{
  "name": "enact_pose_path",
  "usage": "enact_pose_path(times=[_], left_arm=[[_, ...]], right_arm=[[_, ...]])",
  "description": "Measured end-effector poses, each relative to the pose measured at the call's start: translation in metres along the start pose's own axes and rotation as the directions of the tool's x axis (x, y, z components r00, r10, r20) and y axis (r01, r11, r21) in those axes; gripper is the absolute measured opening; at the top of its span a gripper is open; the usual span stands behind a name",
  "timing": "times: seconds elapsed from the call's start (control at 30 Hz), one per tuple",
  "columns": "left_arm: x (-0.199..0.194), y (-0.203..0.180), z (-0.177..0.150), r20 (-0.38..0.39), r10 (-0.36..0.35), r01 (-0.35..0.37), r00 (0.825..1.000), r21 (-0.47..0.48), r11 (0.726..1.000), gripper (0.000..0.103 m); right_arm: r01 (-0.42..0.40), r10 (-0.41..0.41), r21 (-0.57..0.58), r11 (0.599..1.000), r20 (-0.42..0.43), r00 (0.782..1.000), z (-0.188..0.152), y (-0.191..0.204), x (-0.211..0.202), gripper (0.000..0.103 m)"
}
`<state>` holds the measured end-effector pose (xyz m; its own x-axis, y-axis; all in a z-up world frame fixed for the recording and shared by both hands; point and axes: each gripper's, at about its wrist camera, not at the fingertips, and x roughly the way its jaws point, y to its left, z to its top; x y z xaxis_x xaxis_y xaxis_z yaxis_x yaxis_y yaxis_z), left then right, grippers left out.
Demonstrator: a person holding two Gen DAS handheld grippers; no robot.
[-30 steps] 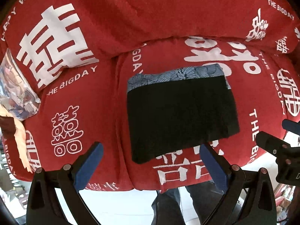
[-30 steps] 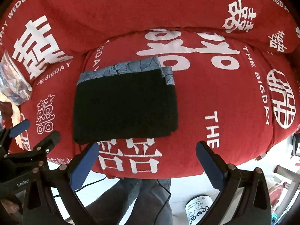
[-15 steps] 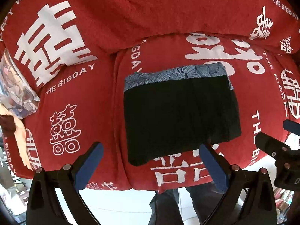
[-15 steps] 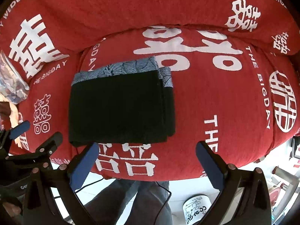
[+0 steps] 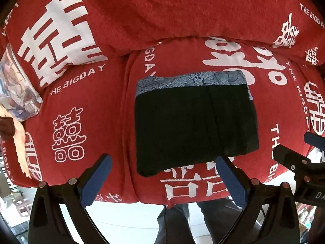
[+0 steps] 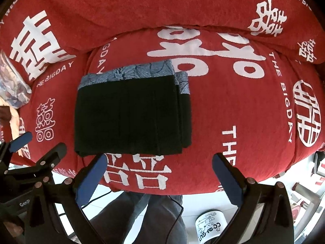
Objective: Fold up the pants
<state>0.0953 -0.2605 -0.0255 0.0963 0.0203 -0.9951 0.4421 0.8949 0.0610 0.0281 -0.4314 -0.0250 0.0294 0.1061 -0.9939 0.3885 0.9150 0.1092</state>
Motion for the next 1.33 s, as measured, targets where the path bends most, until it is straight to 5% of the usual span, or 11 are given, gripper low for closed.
enact_pose_path(times=[1.33], left_arm=[[-0.005, -0.010, 0.002, 0.014, 0.005, -0.004, 1.000, -0.022, 1.000, 0.103]], right_arm=[[-0.020, 0.019, -0.035, 0.999, -0.020, 1.000, 0.009, -0.012, 0.004, 0.103]])
